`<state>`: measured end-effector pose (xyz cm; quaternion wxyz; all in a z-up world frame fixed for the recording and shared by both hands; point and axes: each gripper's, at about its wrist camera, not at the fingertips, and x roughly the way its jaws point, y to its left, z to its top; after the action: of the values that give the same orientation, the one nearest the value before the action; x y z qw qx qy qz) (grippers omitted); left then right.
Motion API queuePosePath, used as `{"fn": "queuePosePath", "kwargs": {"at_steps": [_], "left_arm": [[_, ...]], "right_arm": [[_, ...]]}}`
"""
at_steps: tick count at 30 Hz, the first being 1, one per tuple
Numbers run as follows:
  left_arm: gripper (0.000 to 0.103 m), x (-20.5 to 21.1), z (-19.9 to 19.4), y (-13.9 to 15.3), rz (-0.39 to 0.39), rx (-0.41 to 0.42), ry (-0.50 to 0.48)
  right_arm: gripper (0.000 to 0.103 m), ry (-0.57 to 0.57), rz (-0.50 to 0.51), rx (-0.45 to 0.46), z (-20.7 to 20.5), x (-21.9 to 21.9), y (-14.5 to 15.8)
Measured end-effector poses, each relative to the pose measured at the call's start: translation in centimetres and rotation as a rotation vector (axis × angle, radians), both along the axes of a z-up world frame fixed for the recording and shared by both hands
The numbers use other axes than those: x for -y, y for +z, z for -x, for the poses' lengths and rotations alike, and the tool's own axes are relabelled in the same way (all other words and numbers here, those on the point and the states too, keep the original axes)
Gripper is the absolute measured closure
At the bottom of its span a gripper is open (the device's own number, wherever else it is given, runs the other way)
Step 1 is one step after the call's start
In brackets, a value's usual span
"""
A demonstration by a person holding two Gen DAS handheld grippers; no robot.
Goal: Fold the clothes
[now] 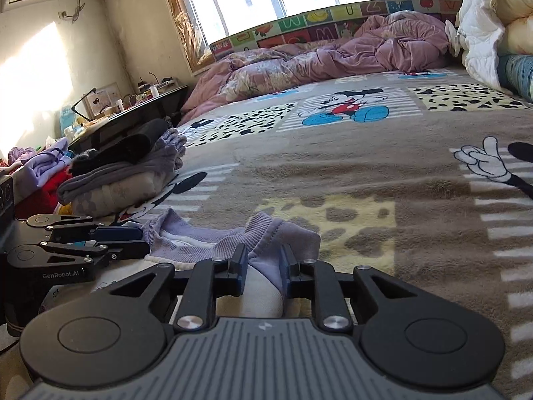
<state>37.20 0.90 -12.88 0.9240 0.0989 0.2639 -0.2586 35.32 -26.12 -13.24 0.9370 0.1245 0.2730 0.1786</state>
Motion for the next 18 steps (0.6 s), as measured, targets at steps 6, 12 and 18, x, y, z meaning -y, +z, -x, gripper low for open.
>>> {"fn": "queuePosePath", "kwargs": {"at_steps": [6, 12, 18], "left_arm": [[0.068, -0.9, 1.4, 1.8, 0.03, 0.044, -0.009], [0.057, -1.6, 4.8, 3.8, 0.027, 0.064, -0.156], [0.057, -0.4, 5.4, 1.5, -0.032, -0.019, -0.245]], "right_arm": [[0.072, -0.015, -0.008, 0.013, 0.9, 0.4, 0.5], [0.072, 0.103, 0.086, 0.093, 5.2, -1.1, 3.3], [0.071, 0.193, 0.161, 0.071, 7.4, -3.1, 2.6]]}}
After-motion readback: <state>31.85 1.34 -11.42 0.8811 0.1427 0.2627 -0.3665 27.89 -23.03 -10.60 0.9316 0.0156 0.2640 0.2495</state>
